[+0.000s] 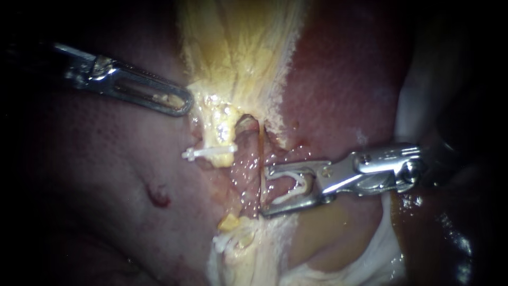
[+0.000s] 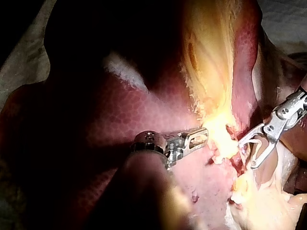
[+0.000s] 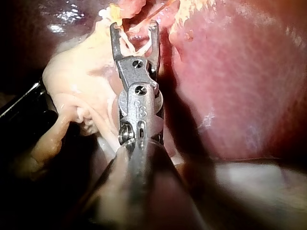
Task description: Clipping first clip right tube
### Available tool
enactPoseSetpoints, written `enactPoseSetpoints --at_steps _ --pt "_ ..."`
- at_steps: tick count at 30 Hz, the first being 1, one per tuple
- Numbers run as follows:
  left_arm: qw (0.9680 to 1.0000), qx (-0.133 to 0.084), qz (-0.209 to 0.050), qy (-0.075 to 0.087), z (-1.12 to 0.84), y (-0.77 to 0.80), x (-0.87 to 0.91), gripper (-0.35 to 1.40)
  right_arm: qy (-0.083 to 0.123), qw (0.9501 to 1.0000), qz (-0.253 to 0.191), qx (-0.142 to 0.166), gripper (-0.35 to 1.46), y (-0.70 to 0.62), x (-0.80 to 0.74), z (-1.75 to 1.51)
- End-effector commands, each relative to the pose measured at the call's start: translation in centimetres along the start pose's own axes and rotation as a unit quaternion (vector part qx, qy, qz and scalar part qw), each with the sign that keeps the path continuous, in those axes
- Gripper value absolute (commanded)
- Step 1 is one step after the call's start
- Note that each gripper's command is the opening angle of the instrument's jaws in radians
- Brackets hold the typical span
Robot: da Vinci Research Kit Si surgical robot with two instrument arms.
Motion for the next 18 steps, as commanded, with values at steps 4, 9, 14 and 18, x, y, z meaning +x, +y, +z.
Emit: enactPoseSetpoints --at_steps 4,9,14,18 --pt "1.0000 0.000 0.000 0.000 0.01 0.00 0.00 -0.35 0.015 0.9999 -0.001 0.006 0.46 0.01 -0.02 0.10" --pt "1.0000 0.000 0.000 0.000 0.01 0.00 0.00 -0.35 0.025 0.9991 0.019 0.028 0.46 0.02 -0.03 0.18" --pt "1.0000 0.000 0.000 0.000 0.01 0.00 0.00 -0.35 0.026 0.9985 0.029 0.039 0.46 0.01 -0.10 0.28" --pt "1.0000 0.000 0.000 0.000 0.01 0.00 0.00 -0.35 0.024 0.9984 0.034 0.039 0.46 -0.01 -0.19 0.36"
